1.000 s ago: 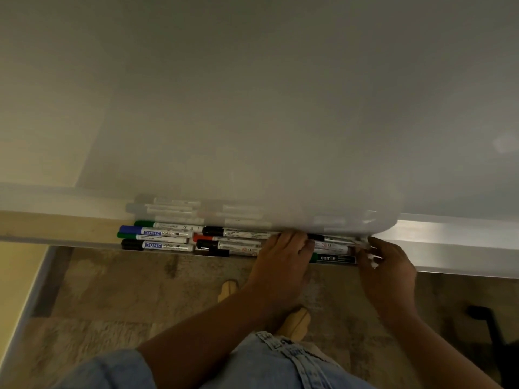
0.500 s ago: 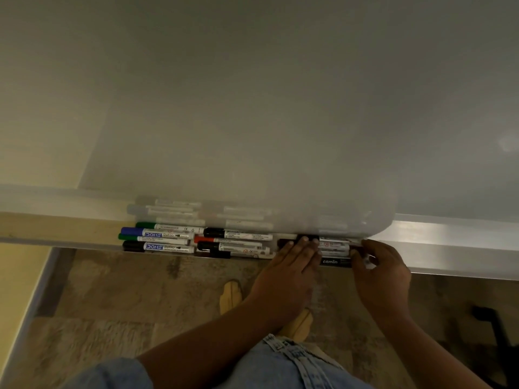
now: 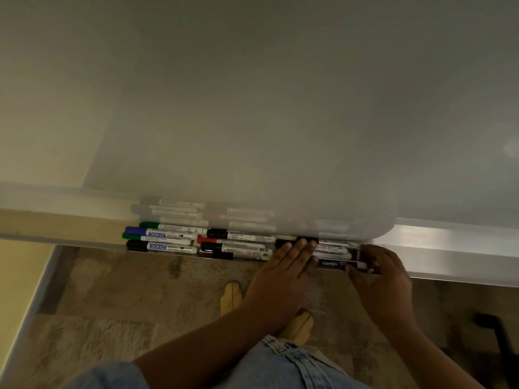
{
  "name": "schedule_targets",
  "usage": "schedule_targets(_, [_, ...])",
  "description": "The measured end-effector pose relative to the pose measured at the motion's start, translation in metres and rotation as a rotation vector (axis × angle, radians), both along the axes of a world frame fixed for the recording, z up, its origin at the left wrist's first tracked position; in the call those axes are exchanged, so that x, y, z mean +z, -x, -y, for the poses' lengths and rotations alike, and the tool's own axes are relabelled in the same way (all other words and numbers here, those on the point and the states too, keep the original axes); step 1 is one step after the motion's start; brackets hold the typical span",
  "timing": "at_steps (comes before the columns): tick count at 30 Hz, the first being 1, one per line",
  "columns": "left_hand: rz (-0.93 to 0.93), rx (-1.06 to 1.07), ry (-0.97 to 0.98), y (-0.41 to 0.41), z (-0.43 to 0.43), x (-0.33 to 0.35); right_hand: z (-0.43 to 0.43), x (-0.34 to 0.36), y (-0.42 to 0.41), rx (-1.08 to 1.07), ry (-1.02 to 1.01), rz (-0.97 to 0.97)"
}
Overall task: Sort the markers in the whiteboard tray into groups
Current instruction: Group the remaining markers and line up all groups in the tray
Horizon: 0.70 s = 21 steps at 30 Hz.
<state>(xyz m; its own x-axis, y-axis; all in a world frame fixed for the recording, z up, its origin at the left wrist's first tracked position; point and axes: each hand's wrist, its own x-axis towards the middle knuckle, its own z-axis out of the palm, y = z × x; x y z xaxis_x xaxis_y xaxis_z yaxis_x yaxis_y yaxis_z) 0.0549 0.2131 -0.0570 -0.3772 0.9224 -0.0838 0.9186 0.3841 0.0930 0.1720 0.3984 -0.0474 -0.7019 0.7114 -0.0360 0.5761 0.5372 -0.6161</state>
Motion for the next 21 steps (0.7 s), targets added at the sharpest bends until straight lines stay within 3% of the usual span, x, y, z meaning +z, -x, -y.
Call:
schedule_targets(6, [0.044, 0.004, -0.183, 0.003, 0.013, 0.012, 0.002, -0.002, 0.002, 0.014, -0.018, 0.031])
schedule_targets(10, [0.298, 0.473, -0.513, 0.02, 0.051, 0.025, 0.005, -0.001, 0.005, -0.004, -0.022, 0.035])
schedule_targets(15, [0.272, 1.12, -0.878, 0.066, 0.12, 0.029, 0.016, 0.003, 0.017, -0.149, 0.1, -0.017])
schedule_targets(19, [0.499, 1.539, -0.926, 0.092, 0.147, 0.024, 0.027, 0.0, 0.027, -0.206, 0.051, 0.065])
schedule_targets(21, [0.527, 1.542, -0.917, 0.1, 0.15, 0.021, 0.033, 0.0, 0.03, -0.228, 0.036, 0.087])
